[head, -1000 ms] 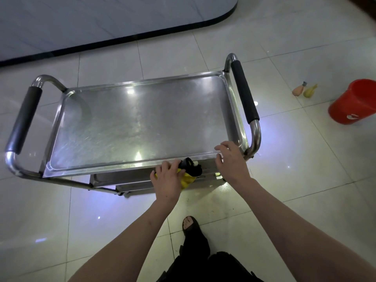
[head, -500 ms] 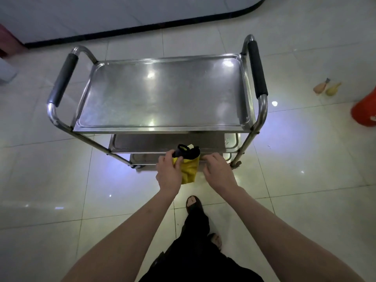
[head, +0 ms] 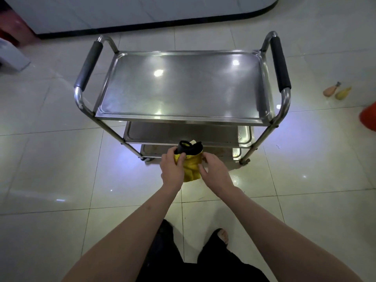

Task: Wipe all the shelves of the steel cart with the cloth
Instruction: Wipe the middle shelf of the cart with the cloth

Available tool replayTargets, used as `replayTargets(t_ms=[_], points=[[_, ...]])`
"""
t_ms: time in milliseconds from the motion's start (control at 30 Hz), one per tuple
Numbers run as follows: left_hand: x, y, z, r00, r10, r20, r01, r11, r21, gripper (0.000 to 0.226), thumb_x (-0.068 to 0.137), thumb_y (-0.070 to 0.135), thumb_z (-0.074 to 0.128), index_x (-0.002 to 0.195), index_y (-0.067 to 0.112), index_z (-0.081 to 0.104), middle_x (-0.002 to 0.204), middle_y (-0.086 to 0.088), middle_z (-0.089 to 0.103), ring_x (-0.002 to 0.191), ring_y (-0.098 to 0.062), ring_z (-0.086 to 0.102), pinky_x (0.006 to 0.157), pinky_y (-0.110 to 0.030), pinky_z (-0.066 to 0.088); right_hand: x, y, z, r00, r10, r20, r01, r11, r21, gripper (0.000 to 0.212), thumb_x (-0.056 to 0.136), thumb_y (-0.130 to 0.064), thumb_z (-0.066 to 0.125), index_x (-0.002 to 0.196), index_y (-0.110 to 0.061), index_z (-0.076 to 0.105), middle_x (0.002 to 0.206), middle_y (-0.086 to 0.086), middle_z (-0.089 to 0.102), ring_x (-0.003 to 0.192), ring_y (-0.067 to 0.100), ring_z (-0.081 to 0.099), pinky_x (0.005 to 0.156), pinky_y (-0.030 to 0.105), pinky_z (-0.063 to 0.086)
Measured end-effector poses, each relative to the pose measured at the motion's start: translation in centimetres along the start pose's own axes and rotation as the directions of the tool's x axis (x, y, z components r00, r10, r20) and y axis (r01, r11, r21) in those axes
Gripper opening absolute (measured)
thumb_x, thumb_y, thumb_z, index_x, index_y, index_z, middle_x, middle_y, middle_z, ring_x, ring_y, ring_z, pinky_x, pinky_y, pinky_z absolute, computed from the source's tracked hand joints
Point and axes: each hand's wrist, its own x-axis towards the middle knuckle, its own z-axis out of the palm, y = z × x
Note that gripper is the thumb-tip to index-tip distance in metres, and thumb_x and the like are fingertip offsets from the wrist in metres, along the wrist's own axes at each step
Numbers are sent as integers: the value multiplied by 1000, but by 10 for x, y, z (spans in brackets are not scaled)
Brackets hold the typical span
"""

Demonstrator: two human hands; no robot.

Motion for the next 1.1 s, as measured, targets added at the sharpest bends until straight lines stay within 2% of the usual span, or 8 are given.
replayTargets(t_ms=[233,333,533,600,700,800,967,1100], points=[[48,-46,-71,998,-34,51,38,995,-93,27,104,31,52,130,27,53,122,1,54,112,-18,53,93,-34,46,23,-70,80,996,85,-7,-83,984,157,48,99,-34,67,142,-27,48,132,-7,62,119,11,59,100,31,51],[83,-76,-113,996,-41,76,50,991,-125,25,103,33,51,128,29,54,122,1,57,113,-19,55,96,-39,53,38,-114,122,991,130,-37,-116,959,257,49,100,-31,67,143,-27,46,132,-9,60,117,8,55,95,27,49],[137,-119,-178,987,-80,140,106,977,-185,20,103,38,48,123,37,52,123,4,55,116,-18,55,97,-40,53,75,-179,186,970,234,-63,-184,880,438,35,100,-24,68,128,-33,49,114,-15,61,106,4,61,83,21,51],[148,-134,-189,981,-84,176,117,975,-187,26,100,44,47,124,38,52,124,4,57,115,-17,57,98,-44,54,81,-189,201,968,243,-55,-195,875,443,35,99,-23,68,127,-33,49,111,-17,60,104,3,61,79,20,51],[162,-154,-196,970,-122,211,168,963,-213,37,91,57,46,123,38,52,123,2,60,112,-18,60,96,-48,56,89,-193,220,965,251,-71,-200,886,418,37,99,-19,67,130,-31,51,108,-13,63,100,8,63,82,31,56],[173,-170,-192,954,-188,234,236,951,-199,46,85,67,47,123,40,51,122,2,61,110,-20,61,94,-50,56,103,-189,229,950,306,-59,-261,885,385,33,100,-16,66,129,-26,53,103,-8,63,93,8,64,78,28,55],[195,-201,-166,945,-221,240,273,939,-208,41,99,53,52,135,34,46,130,3,56,114,-23,58,98,-48,54,138,-160,252,957,285,-58,-250,908,337,24,100,-13,65,120,-23,54,103,-4,63,93,14,64,81,34,59],[210,-230,-137,922,-284,262,353,896,-271,43,99,47,59,137,30,46,136,-1,51,115,-23,56,99,-48,53,162,-124,278,967,233,-100,-200,944,264,21,99,-10,64,111,-22,52,96,-10,58,91,19,59,83,43,55]])
